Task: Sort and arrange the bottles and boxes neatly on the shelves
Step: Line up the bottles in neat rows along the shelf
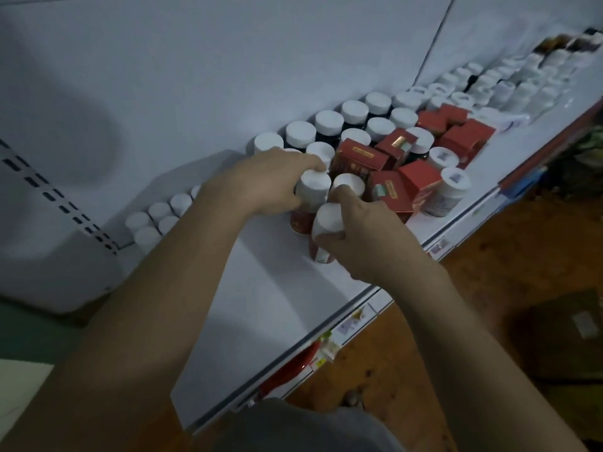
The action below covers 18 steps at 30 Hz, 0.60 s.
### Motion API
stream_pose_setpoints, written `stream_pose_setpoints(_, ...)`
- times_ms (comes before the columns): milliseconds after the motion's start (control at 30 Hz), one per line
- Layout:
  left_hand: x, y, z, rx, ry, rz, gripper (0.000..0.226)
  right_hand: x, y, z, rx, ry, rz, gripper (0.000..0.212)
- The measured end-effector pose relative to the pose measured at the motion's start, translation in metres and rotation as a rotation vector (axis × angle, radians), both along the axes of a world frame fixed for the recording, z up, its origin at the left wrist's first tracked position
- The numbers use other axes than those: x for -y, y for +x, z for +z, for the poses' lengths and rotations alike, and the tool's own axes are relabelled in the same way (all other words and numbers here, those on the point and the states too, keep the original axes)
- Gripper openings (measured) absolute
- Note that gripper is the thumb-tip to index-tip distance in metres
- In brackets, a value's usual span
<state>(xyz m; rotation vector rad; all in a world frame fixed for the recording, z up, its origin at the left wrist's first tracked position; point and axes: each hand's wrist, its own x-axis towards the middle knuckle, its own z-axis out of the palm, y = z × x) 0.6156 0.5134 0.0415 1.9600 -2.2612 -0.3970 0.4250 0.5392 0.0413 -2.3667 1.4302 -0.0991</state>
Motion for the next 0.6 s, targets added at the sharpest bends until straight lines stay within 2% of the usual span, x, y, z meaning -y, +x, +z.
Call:
stream_pose_setpoints(167,-0.011,-0.016,0.005,-0.037,-0.047,0.187,0.045,0.008,-0.032,0.006,0.061,-0.056,0.147,0.046)
stream_pose_setpoints(400,-0.076,-0.039,0.055,0.037,-0.049,0.479,0.044,0.048,-0.100,0.031,0.286,-0.032,0.333,0.048)
stream_pose_setpoints(500,-0.092,-0.058,0.084,0.099,-0.059,0.585,0.045,0.075,-0.138,0.044,0.352,0.030,0.355,0.049)
stream_pose_setpoints(600,-0.079,-0.093,0.105,0.126,-0.172,0.603,0.043,0.100,-0.181,0.054,0.455,0.032,0.302,0.049)
